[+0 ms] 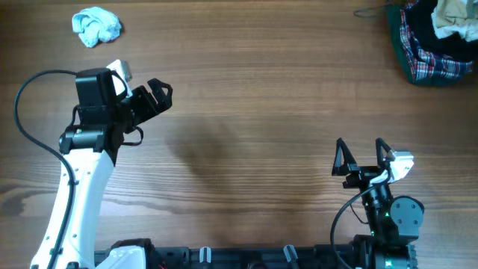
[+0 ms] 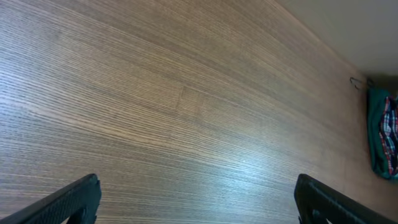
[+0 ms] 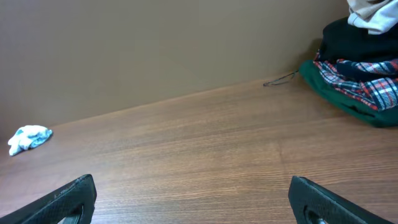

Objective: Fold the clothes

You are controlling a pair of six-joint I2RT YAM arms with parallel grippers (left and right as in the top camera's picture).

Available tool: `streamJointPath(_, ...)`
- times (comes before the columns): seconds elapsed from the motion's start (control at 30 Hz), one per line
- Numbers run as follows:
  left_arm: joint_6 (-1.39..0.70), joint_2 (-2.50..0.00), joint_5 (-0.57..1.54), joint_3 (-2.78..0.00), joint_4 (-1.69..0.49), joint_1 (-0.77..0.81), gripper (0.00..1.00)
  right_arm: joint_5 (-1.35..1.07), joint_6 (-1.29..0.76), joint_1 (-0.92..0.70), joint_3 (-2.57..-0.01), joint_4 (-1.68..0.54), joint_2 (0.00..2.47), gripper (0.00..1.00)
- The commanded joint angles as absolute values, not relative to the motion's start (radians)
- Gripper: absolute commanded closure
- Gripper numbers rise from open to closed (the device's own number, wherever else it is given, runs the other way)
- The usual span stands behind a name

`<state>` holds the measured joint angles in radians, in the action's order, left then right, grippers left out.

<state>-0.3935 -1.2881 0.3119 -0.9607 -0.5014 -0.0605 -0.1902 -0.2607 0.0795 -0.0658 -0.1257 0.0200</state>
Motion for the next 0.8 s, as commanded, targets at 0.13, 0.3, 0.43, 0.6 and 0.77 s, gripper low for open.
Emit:
streamJointPath(0.13, -0.369, -1.199, 0.299, -0.879, -0.496, -0.063, 0.00, -0.192, -0.269, 0.076, -0.060, -0.120, 0.009, 0.00)
streamJointPath(0.3, -0.374, -0.981, 0.278, -0.564, -0.197, -0.062, 0.00, -0.192, -0.269, 0.076, -0.060, -0.120, 0.009, 0.00)
streamJointPath(0.43, -0.373, -0.739, 0.307, -0.296, 0.025, -0.061, 0.00, -0.192, -0.269, 0.076, -0.060, -0.120, 0.009, 0.00)
streamJointPath(0.6, -0.339, -0.553, 0.313, -0.239, 0.026, -0.047, 0.00, -0.192, -0.269, 0.076, -0.060, -0.120, 0.009, 0.00)
streamJointPath(0.77, -0.341, -0.431, 0.314, -0.188, 0.054, -0.002, 0.00, -0.192, -0.269, 0.076, -0.060, -0.120, 0.009, 0.00)
